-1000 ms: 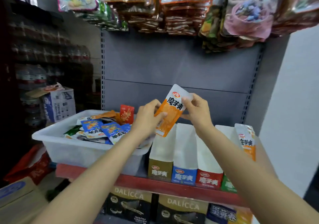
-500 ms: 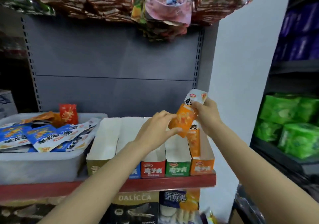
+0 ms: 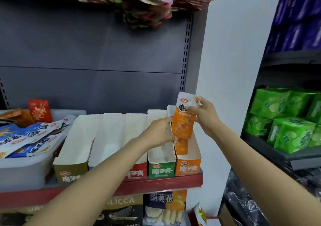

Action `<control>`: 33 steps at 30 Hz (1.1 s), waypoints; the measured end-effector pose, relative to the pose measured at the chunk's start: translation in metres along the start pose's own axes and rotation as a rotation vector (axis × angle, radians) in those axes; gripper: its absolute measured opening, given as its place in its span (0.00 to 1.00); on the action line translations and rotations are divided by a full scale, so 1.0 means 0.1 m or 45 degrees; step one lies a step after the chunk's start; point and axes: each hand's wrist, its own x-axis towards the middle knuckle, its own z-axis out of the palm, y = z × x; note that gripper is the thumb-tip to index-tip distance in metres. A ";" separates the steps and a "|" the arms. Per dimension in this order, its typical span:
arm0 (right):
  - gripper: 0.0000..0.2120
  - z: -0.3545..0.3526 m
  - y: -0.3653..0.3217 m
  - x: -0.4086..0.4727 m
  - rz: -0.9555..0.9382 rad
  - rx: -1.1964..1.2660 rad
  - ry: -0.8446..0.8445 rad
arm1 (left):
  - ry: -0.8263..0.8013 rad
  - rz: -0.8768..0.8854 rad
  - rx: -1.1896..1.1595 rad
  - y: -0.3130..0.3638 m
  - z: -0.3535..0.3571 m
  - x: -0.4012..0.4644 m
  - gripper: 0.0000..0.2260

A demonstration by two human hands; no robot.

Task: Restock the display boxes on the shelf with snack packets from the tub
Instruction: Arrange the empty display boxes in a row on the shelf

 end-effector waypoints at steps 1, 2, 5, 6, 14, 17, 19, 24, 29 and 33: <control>0.14 0.01 0.02 0.01 0.016 -0.062 -0.048 | -0.009 -0.022 -0.083 0.00 0.01 0.00 0.26; 0.15 0.01 0.04 0.03 0.021 -0.142 -0.098 | -0.010 -0.039 -0.137 0.00 0.02 0.01 0.26; 0.14 0.02 0.05 0.05 -0.056 -0.414 -0.170 | 0.002 -0.044 -0.175 -0.01 0.03 0.01 0.26; 0.14 0.01 0.05 0.07 -0.093 -0.517 -0.152 | 0.007 -0.047 -0.188 0.00 0.03 0.01 0.25; 0.18 -0.05 0.29 0.21 -0.187 -0.891 -0.212 | 0.016 -0.074 -0.218 -0.01 0.05 -0.02 0.28; 0.24 -0.05 0.36 0.20 -0.286 -0.967 -0.242 | 0.012 -0.074 -0.161 -0.03 0.06 0.00 0.30; 0.26 -0.02 0.39 0.18 -0.354 -1.094 -0.261 | 0.021 -0.085 -0.125 -0.04 0.07 0.01 0.33; 0.24 0.04 0.41 0.13 -0.405 -1.210 -0.233 | 0.055 -0.080 -0.108 -0.04 0.09 0.00 0.31; 0.18 0.17 0.26 -0.05 -0.613 -1.373 -0.150 | 0.275 -0.089 -0.086 -0.05 -0.05 -0.15 0.24; 0.13 0.59 -0.04 -0.31 -0.818 -1.312 -0.271 | 0.576 -0.006 -0.109 -0.22 -0.43 -0.51 0.14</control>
